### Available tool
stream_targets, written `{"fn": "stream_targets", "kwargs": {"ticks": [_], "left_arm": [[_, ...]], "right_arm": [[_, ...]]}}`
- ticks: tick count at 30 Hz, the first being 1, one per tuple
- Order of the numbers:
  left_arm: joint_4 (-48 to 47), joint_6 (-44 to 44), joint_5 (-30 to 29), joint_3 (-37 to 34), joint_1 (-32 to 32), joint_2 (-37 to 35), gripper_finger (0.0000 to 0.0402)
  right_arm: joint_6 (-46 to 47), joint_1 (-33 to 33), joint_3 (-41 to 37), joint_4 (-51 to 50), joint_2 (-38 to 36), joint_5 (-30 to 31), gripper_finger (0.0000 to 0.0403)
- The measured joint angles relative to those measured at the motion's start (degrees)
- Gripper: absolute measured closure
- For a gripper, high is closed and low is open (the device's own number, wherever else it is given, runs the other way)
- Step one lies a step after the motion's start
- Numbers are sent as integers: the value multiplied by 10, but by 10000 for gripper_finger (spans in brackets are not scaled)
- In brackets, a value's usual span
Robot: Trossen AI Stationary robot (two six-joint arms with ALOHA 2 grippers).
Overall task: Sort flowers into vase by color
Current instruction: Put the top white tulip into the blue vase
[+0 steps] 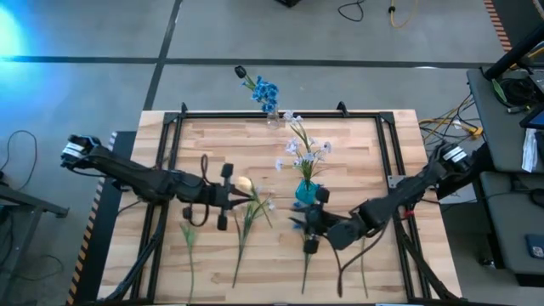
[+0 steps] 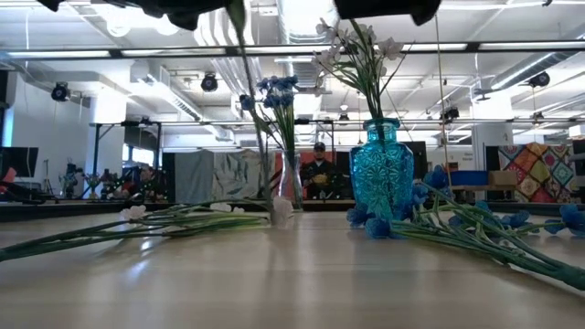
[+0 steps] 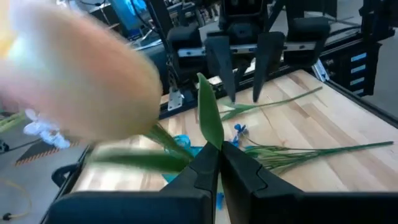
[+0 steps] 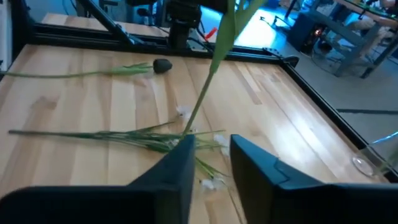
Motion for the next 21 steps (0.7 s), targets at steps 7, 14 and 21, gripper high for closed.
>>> {"fn": "stream_targets", "kwargs": {"ticks": [7, 14, 21], "left_arm": [[30, 31, 0, 36, -2, 64, 401], [44, 42, 0, 47, -3, 96, 401], [72, 44, 0, 41, -9, 98, 401]], "right_arm": [[15, -37, 72, -2, 58, 0, 235], [14, -53, 112, -2, 96, 0, 242], [36, -76, 116, 4, 99, 5, 260]]}}
